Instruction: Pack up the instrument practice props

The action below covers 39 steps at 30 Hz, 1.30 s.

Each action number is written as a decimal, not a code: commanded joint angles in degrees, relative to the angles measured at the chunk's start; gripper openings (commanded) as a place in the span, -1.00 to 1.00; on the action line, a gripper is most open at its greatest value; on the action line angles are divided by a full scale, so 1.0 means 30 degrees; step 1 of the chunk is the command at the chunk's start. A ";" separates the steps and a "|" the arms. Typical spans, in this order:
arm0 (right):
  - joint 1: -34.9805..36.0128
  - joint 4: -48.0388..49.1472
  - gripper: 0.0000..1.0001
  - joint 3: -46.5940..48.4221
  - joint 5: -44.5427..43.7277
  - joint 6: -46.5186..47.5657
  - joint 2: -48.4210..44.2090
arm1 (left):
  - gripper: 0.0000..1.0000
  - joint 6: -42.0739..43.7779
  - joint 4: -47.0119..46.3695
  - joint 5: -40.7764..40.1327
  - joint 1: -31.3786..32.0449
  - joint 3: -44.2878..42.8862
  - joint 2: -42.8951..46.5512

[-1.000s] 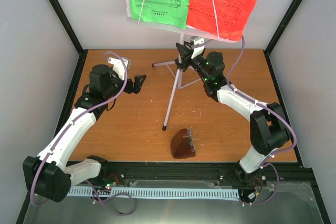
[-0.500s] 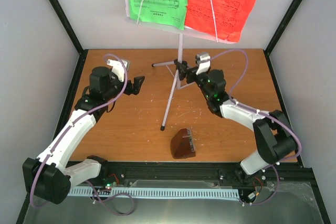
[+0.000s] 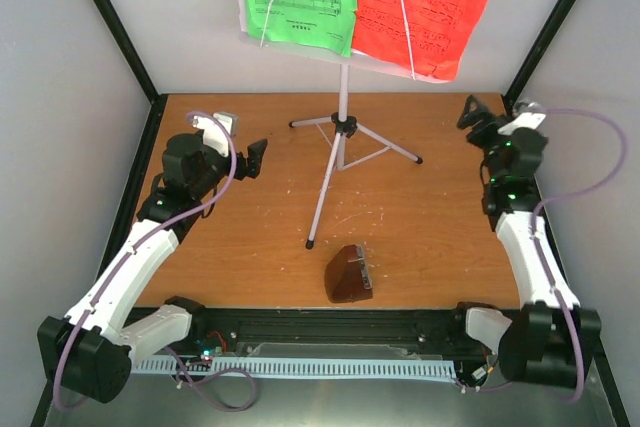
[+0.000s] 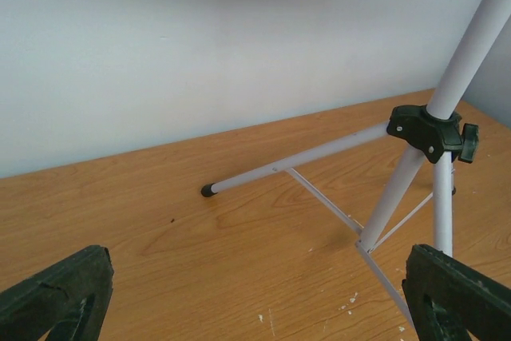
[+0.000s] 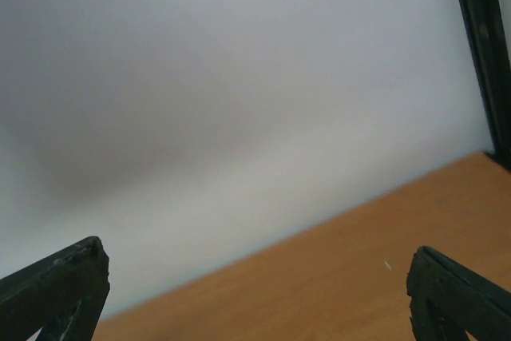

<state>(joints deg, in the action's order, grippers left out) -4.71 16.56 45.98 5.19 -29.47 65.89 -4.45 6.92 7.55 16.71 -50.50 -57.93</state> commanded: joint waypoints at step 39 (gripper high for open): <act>-0.0036 -0.3702 0.13 1.4586 1.6132 -0.1889 0.0623 | 0.99 -0.0158 0.0082 0.0634 -0.0093 -0.0571 0.0090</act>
<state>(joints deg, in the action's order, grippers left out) -5.74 5.61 86.52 53.17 -37.28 67.07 -4.80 7.31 8.58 16.71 -50.50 -57.82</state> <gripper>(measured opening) 0.588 0.995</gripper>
